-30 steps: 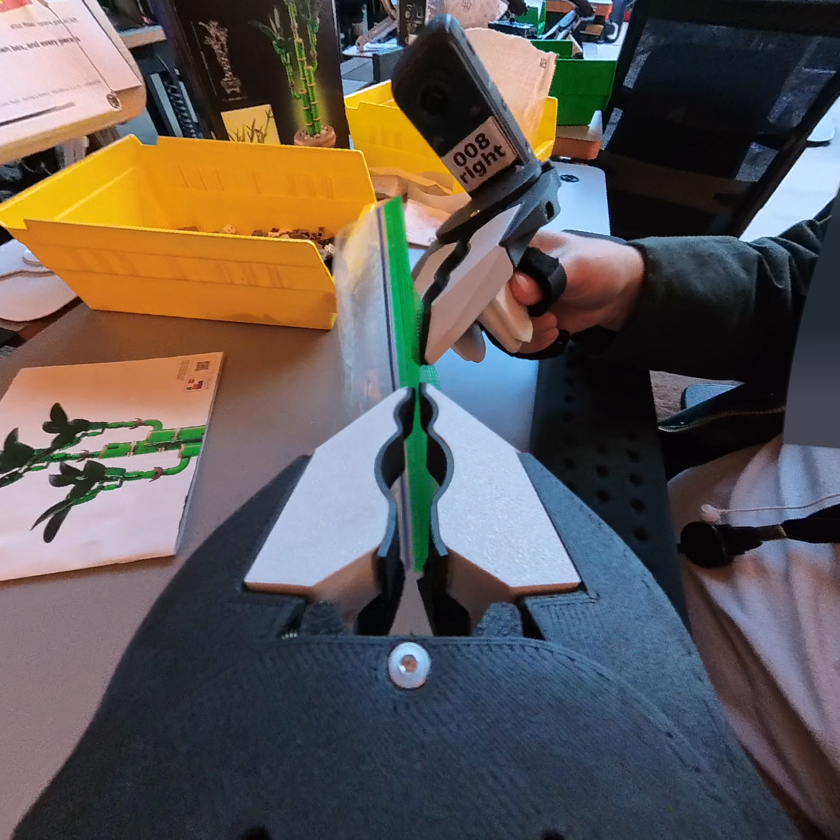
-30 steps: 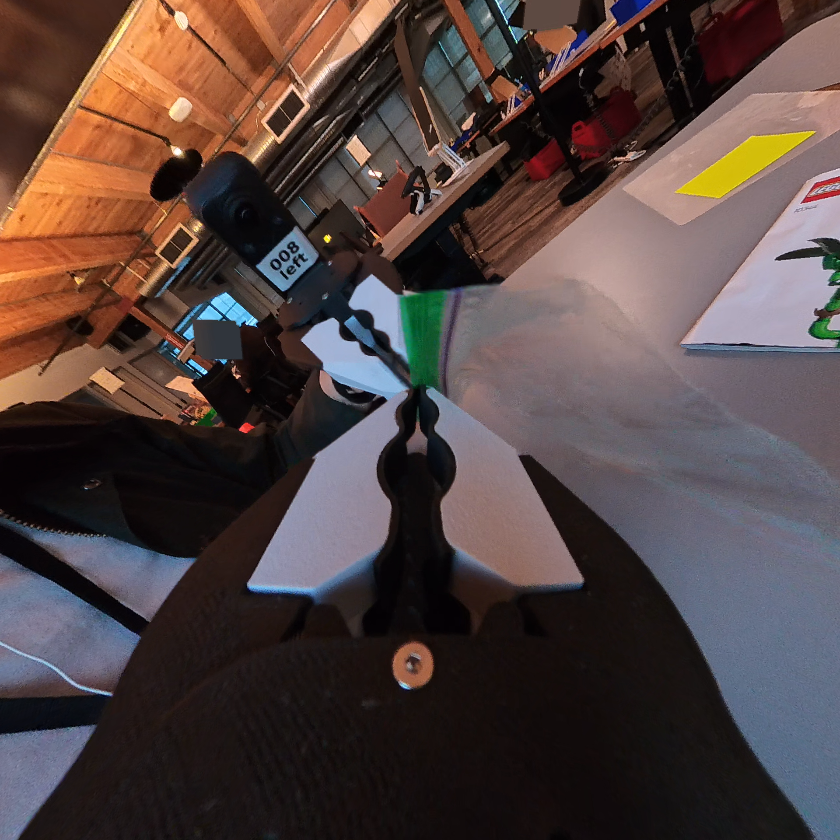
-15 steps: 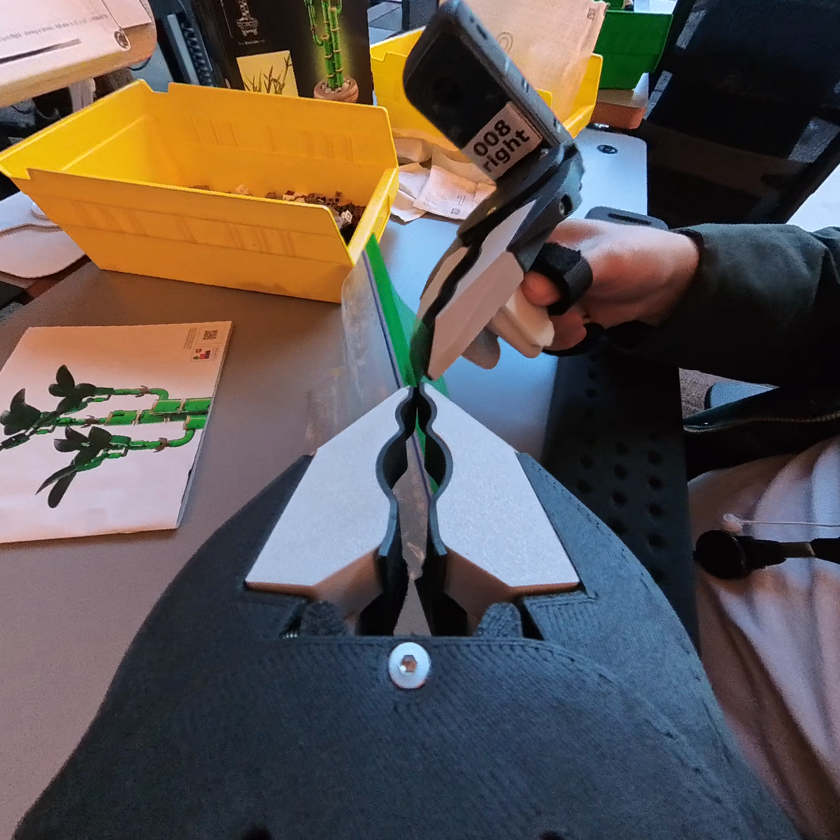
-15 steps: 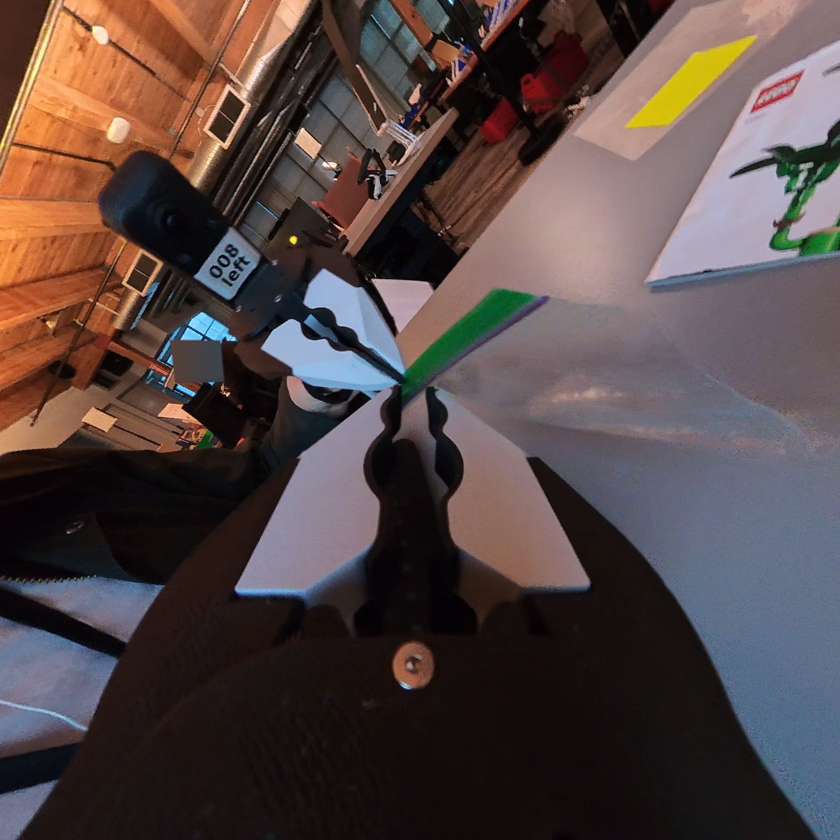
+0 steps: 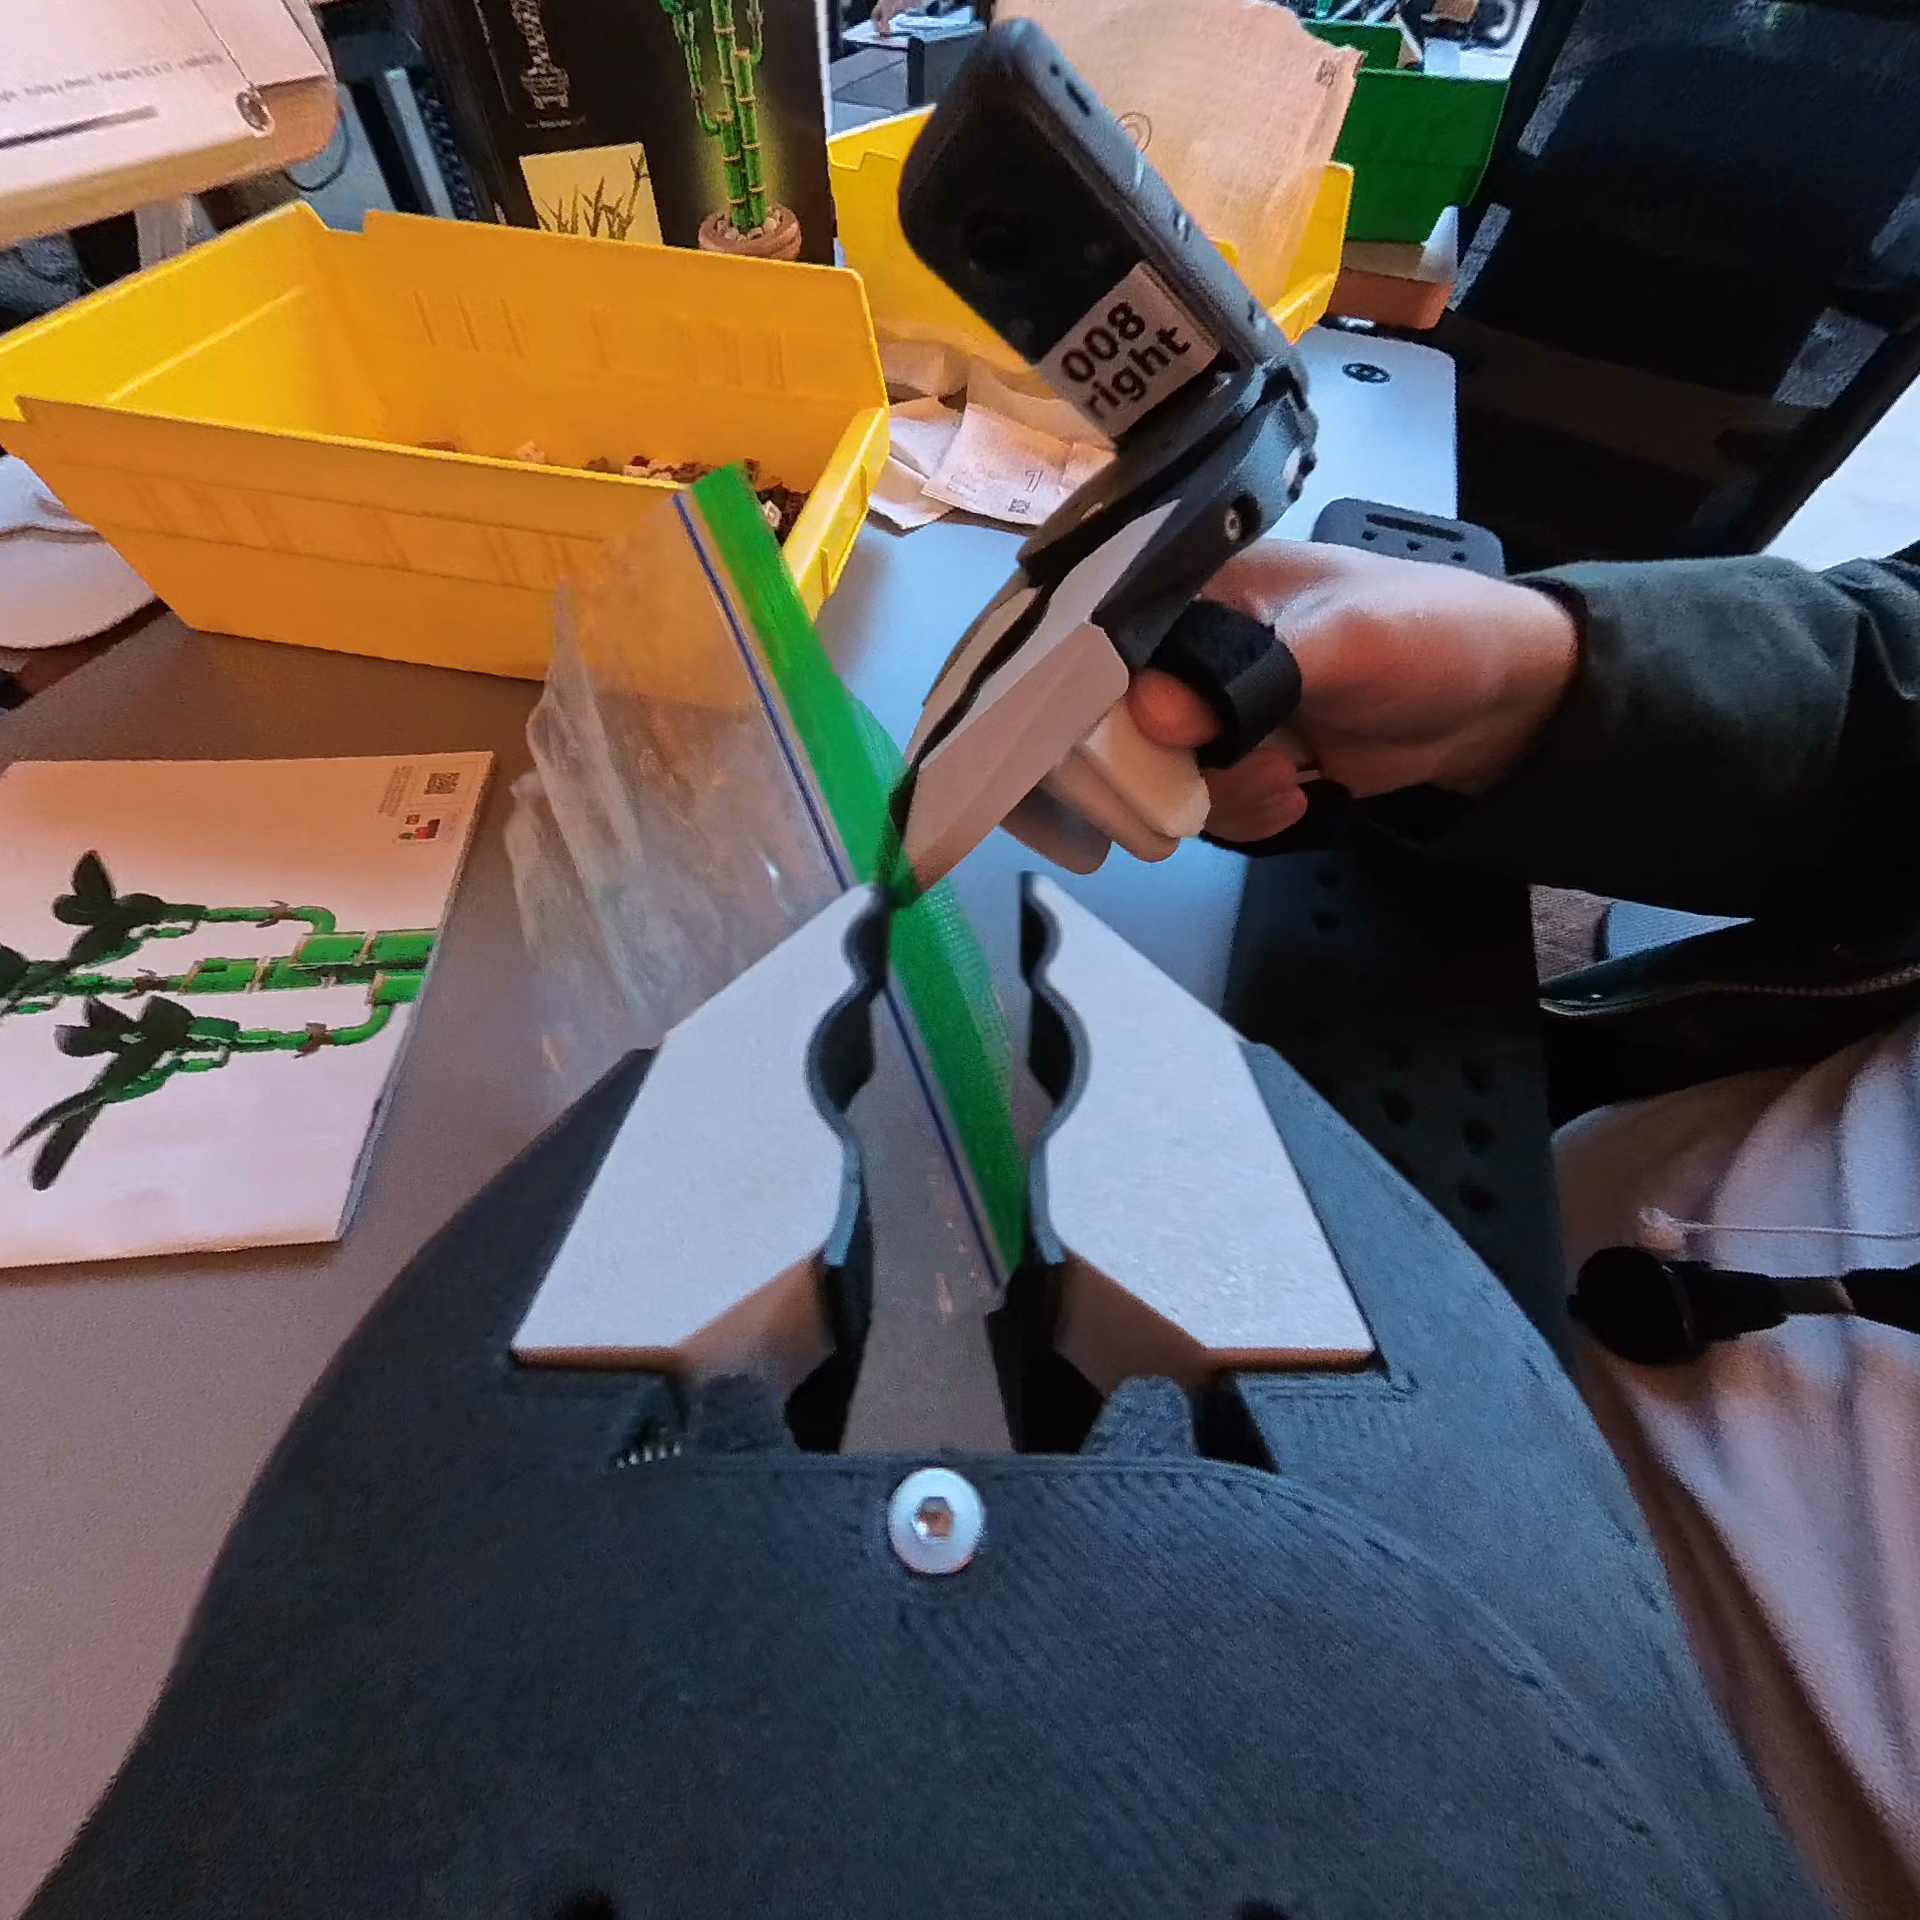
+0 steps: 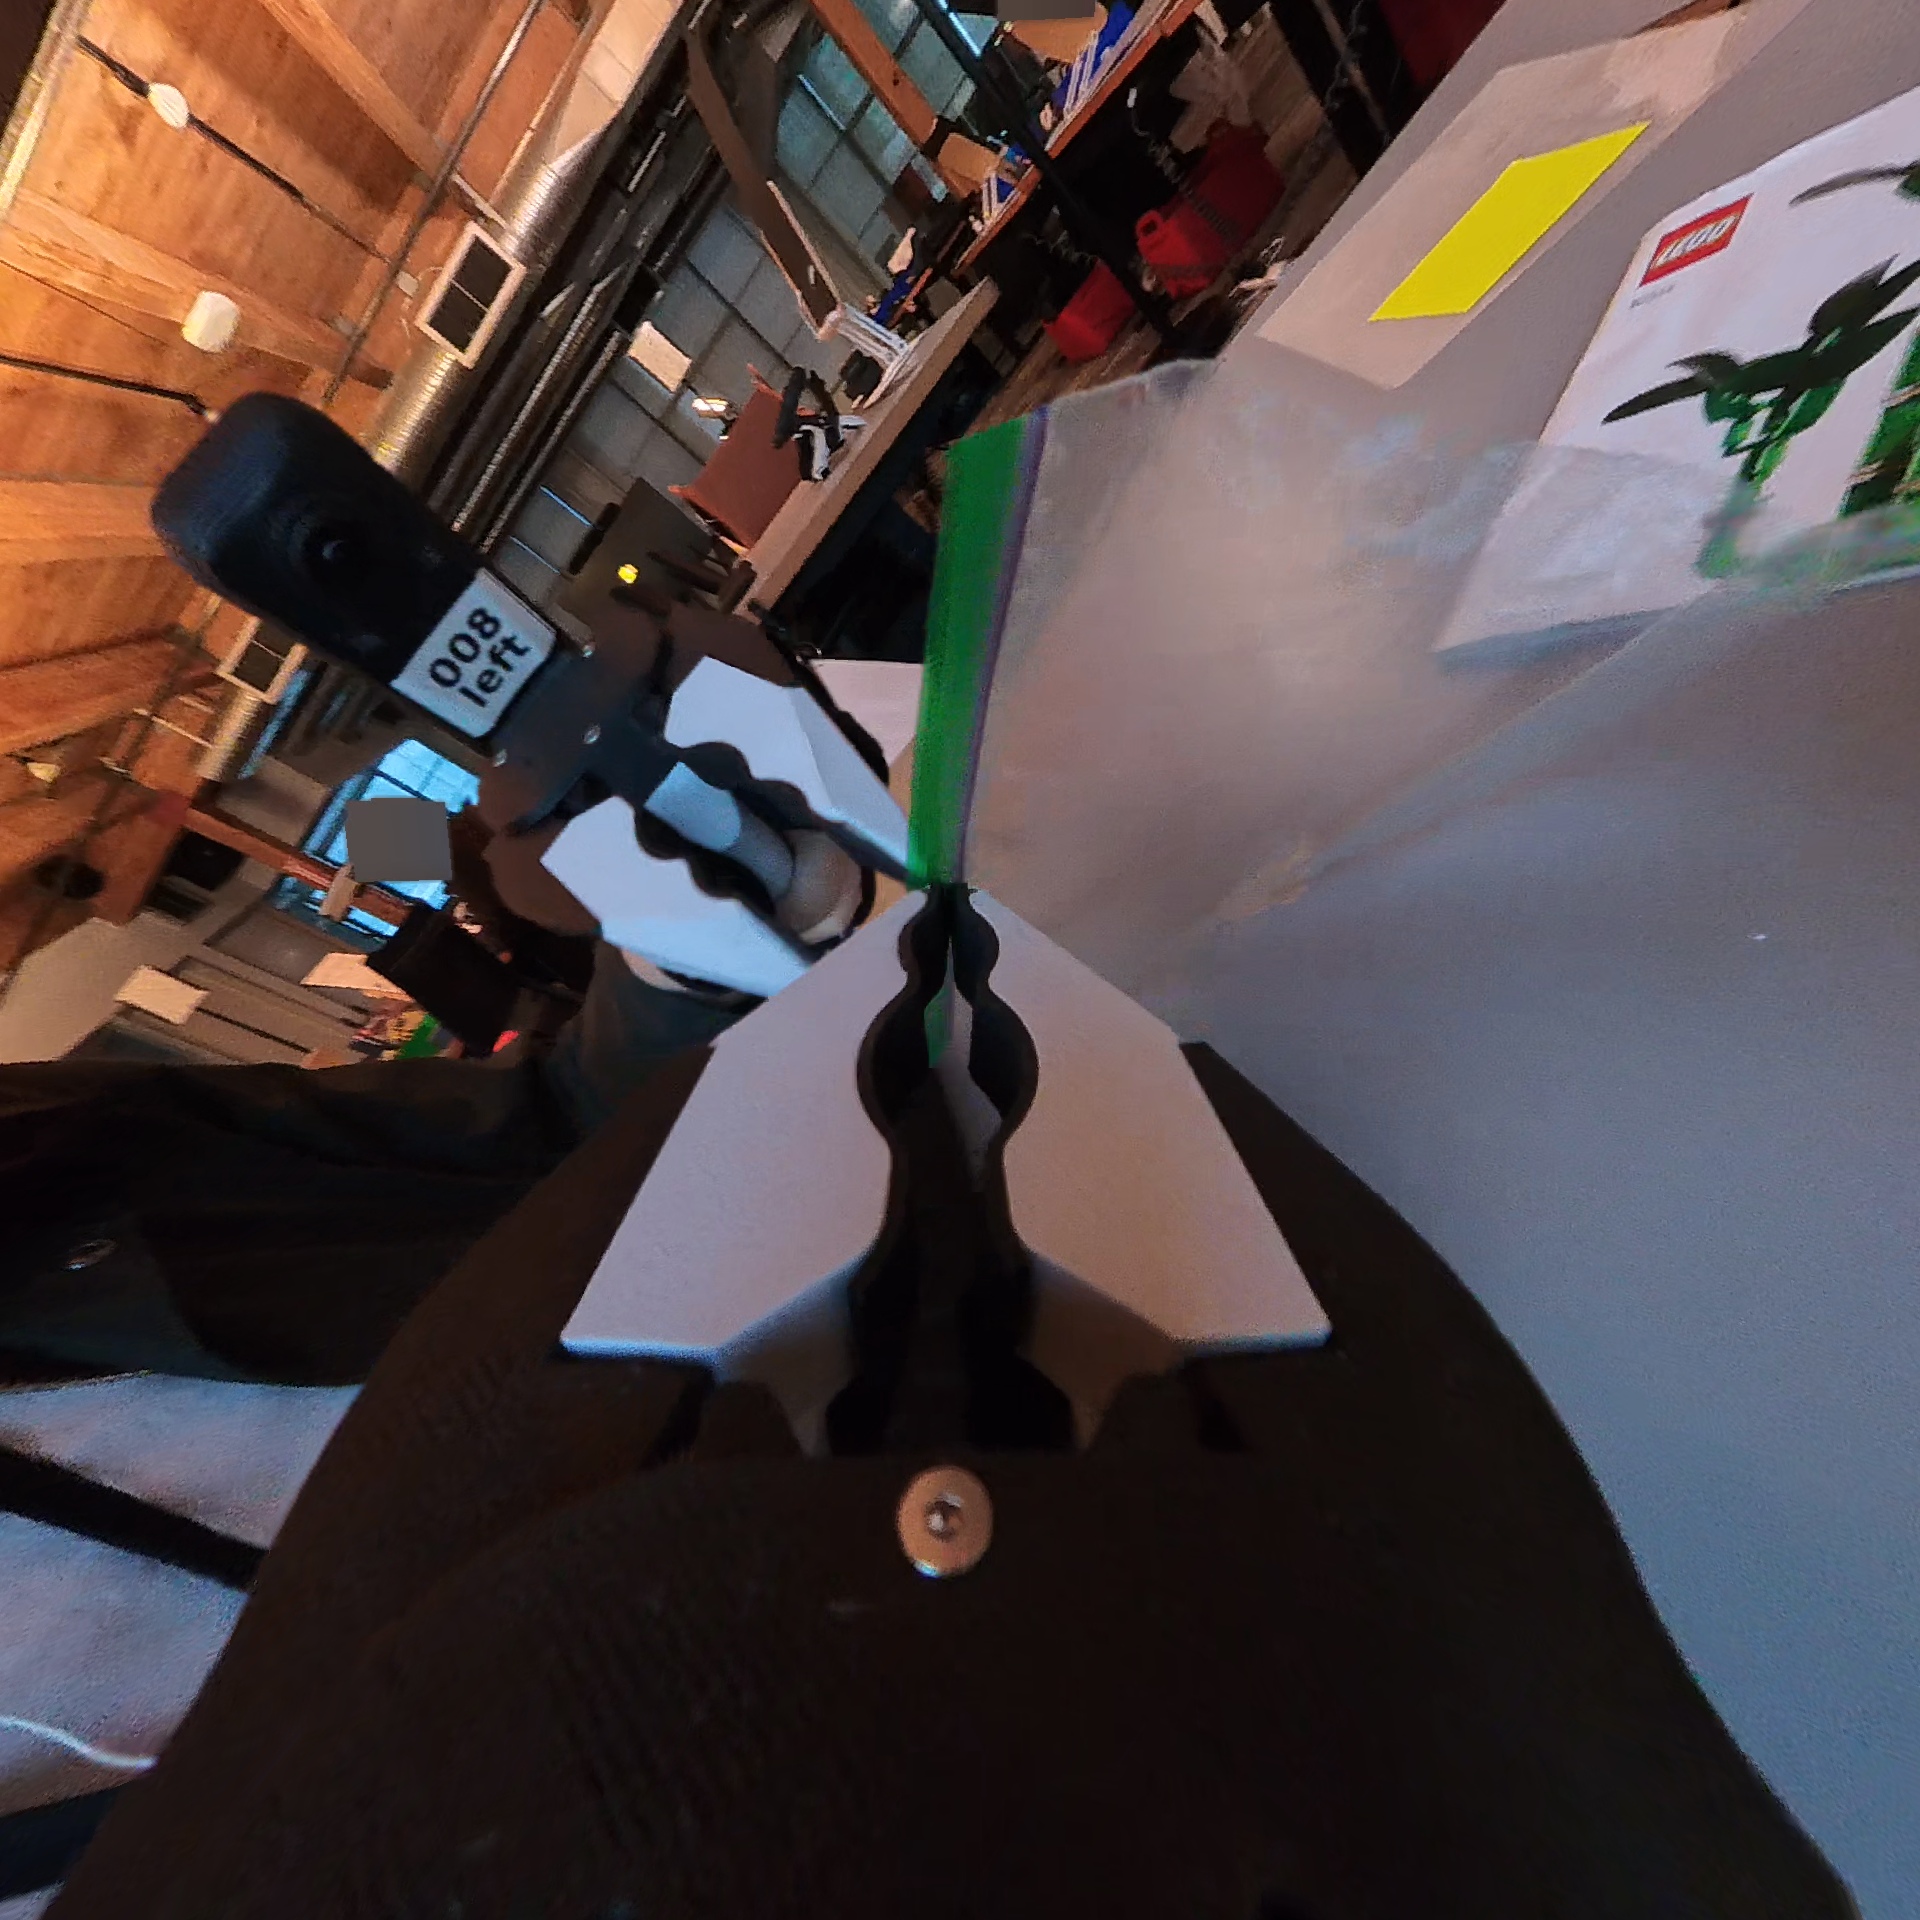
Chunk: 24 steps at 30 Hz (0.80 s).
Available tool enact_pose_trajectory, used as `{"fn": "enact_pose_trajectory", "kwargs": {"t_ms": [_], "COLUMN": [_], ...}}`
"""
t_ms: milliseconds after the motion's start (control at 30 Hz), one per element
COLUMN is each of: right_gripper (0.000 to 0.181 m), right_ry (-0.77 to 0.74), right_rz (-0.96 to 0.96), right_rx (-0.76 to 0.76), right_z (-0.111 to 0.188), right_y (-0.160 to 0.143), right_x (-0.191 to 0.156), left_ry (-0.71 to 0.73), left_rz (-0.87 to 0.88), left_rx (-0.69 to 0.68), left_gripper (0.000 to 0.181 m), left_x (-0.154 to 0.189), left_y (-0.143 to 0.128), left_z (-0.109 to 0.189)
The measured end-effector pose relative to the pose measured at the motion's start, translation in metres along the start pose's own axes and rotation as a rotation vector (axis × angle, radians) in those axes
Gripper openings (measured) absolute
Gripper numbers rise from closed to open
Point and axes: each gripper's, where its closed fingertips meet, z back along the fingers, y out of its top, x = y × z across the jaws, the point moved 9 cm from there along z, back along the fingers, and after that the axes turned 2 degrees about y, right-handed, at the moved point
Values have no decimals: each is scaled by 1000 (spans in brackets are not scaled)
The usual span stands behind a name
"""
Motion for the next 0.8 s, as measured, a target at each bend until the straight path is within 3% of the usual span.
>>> {"fn": "enact_pose_trajectory", "kwargs": {"t_ms": [100, 233, 467, 800], "right_gripper": [0, 0, 0, 0], "right_ry": [13, 15, -56, -41], "right_rz": [15, 31, 167, 235], "right_rx": [16, 9, -50, -103], "right_z": [1, 0, 0, 6], "right_y": [2, 1, 1, -2], "right_x": [-5, -9, -14, -15], "left_ry": [108, 160, 103, -38], "left_rz": [-64, -159, -108, 19], "left_rx": [-23, -51, -54, -25], "left_gripper": [38, 20, 13, 3], "left_x": [0, 6, 7, 2], "left_y": [1, 1, -2, -8], "left_z": [-1, -4, -4, 0]}}
